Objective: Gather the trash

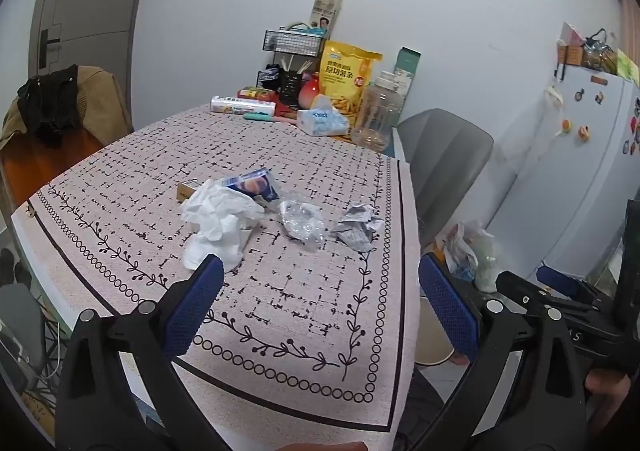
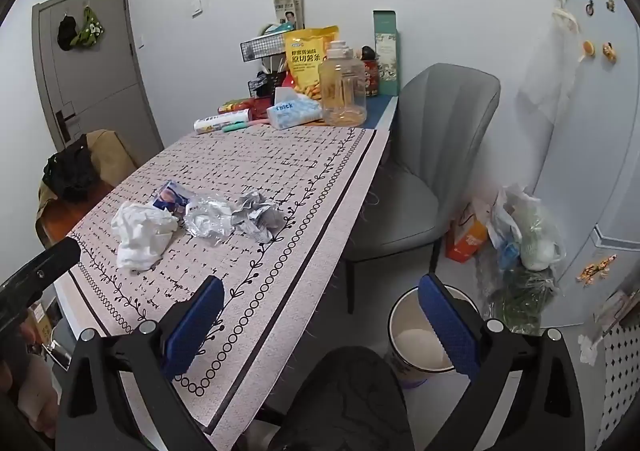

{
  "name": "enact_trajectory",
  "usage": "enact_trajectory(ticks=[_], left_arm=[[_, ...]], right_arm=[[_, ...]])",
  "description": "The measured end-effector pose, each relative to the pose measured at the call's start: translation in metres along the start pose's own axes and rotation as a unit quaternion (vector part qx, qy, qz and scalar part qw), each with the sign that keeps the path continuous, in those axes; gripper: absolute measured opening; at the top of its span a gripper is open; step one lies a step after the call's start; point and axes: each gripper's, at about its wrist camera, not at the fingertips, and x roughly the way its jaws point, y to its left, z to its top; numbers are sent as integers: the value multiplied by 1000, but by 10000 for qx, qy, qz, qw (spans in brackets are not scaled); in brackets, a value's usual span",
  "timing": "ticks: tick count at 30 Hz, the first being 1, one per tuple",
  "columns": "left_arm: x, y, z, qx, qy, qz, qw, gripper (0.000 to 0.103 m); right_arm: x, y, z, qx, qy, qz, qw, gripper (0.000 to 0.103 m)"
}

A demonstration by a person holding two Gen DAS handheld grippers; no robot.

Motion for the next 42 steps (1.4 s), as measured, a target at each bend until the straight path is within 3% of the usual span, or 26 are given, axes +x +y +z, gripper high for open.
enact_trajectory(ticks=[4,10,42], left_arm=[[-1,-3,0,-33,7,48,10000,97],[1,-25,1,35,41,34,10000,97],[-10,-10,3,-34,-96,-50,9999,97]], right_arm=[[6,0,3,14,62,131,9999,95],[-13,-4,1,8,-228,-203,9995,95],[-19,-5,-2,-157,-404,-75,9990,95]])
